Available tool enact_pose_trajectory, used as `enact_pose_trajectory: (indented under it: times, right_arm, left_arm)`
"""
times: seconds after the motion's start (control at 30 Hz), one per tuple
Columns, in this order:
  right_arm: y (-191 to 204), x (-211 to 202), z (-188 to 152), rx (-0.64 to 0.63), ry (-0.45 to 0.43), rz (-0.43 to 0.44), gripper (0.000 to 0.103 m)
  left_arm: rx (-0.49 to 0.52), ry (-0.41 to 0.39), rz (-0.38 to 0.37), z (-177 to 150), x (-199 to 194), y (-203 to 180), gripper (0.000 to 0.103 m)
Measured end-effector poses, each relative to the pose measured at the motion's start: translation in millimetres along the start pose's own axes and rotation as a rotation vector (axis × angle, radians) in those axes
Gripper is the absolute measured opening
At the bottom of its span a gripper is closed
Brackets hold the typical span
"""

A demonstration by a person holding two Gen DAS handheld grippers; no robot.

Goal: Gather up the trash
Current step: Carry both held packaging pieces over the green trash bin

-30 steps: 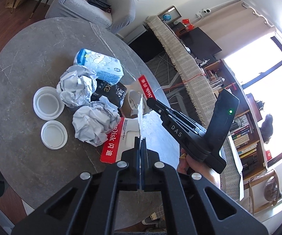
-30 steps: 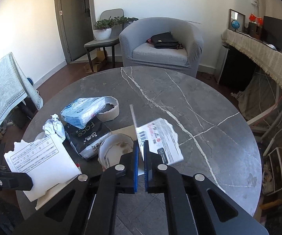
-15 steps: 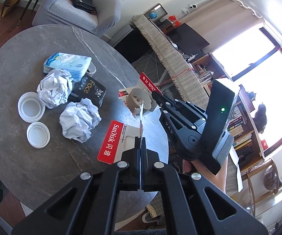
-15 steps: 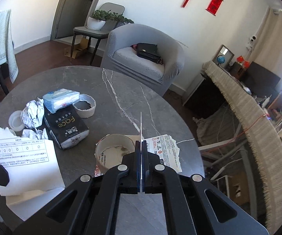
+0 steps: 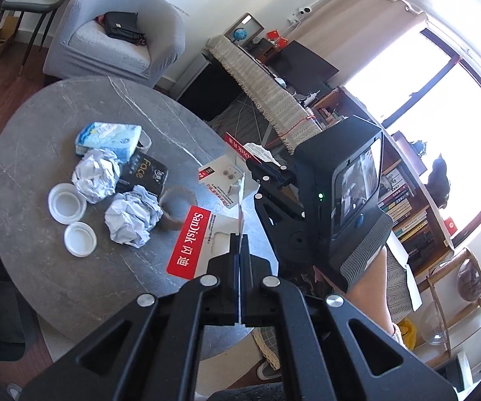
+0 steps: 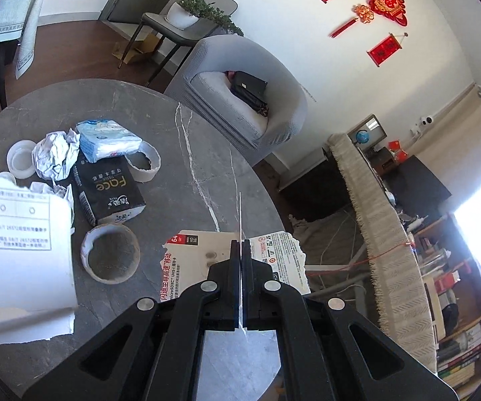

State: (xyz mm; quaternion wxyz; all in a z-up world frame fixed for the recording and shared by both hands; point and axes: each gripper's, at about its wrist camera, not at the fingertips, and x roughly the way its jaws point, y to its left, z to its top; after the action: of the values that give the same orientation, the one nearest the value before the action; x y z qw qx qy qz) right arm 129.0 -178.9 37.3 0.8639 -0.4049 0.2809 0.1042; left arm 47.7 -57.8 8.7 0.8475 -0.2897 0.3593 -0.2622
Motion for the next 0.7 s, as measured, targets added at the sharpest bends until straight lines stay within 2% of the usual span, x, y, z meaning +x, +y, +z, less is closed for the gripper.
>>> enact_pose_trajectory:
  times: [0.23, 0.37, 0.53, 0.7]
  right_arm:
    - [11.4, -18.3, 21.3, 0.004, -0.046, 0.015, 0.000]
    - [26.7, -29.5, 41.9, 0.012, -0.085, 0.066, 0.000]
    - [41.7, -43.7, 68.9, 0.049, -0.138, 0.167, 0.000]
    - [55.2, -51.6, 90.1, 0.131, -0.160, 0.319, 0.000]
  left_arm:
    - [0.065, -0.073, 0.075, 7.2, -39.7, 4.3, 0.001]
    - [0.109, -0.116, 0.146, 12.2, -62.0, 11.1, 0.001]
    - [0.122, -0.145, 0.231, 15.7, -81.4, 27.7, 0.001]
    - [0.142, -0.167, 0.340, 15.8, -100.4, 46.0, 0.001]
